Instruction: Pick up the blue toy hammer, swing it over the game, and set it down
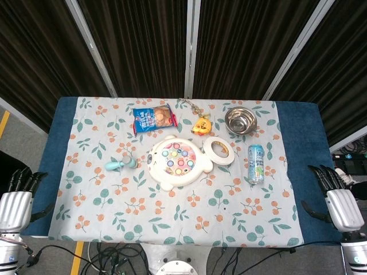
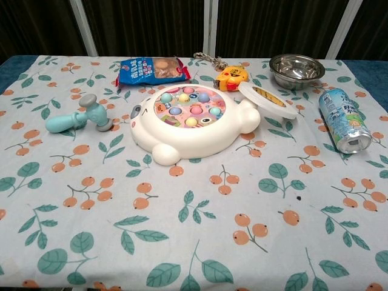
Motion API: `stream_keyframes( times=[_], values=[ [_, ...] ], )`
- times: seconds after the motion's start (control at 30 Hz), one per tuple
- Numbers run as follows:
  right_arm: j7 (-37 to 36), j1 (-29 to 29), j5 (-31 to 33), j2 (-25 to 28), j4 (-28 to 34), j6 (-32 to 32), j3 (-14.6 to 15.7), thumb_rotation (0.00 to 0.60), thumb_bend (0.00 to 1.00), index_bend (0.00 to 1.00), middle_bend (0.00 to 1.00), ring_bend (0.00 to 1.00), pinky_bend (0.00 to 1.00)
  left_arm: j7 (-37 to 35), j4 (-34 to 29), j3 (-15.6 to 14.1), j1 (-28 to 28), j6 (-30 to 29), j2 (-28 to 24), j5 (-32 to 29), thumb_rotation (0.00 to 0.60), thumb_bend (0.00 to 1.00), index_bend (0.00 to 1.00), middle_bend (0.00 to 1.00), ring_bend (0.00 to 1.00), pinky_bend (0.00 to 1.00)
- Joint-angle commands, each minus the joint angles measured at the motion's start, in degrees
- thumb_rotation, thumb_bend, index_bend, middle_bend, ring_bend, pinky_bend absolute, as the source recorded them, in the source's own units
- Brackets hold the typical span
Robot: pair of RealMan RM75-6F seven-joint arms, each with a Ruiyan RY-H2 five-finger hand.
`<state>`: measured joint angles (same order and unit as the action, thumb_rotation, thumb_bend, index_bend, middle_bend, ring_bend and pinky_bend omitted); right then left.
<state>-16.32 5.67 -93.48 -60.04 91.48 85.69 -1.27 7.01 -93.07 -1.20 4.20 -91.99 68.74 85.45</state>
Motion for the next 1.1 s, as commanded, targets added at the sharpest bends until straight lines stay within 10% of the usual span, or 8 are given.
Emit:
stream_keyframes(
  times=[0.03, 0.47, 0.8, 1.1],
  values=[
    [-0.18, 0.20, 0.03, 0.35, 0.31, -0.55, 0.31, 0.600, 0.20, 0.00, 0.12, 0.00, 0.00, 0.07, -0.14, 0.24, -0.16, 0.22, 0.05, 0.11, 0.600, 0.16, 0.19, 0.20, 0.03, 0.00],
    [-0.09, -0.15, -1.38, 1.15, 0.25, 2.11, 0.01, 0.600, 0.20, 0.00, 0.12, 0.00, 0.00, -3.42, -2.58, 6.02, 7.92, 9.17, -2.36, 0.98, 0.600, 0.16, 0.22, 0.21, 0.04, 0.03],
    [-0.92, 0.03, -0.46, 1.22, -0.87, 1.73, -0.11, 0.600, 0.20, 0.00, 0.12, 0.00, 0.00, -5.45, 0.32, 13.36, 24.21, 34.56, 0.43, -13.66, 0.600, 0.18, 0.25, 0.25, 0.11, 0.13],
    [-1.98, 1.20, 0.99, 1.07, -1.96, -0.49, -0.61, 0.600, 0.20, 0.00, 0.12, 0.00, 0.00, 3.10, 7.86, 13.92, 31.23, 42.61, 8.74, -27.89, 0.600, 0.18, 0.29, 0.31, 0.19, 0.23]
  ],
)
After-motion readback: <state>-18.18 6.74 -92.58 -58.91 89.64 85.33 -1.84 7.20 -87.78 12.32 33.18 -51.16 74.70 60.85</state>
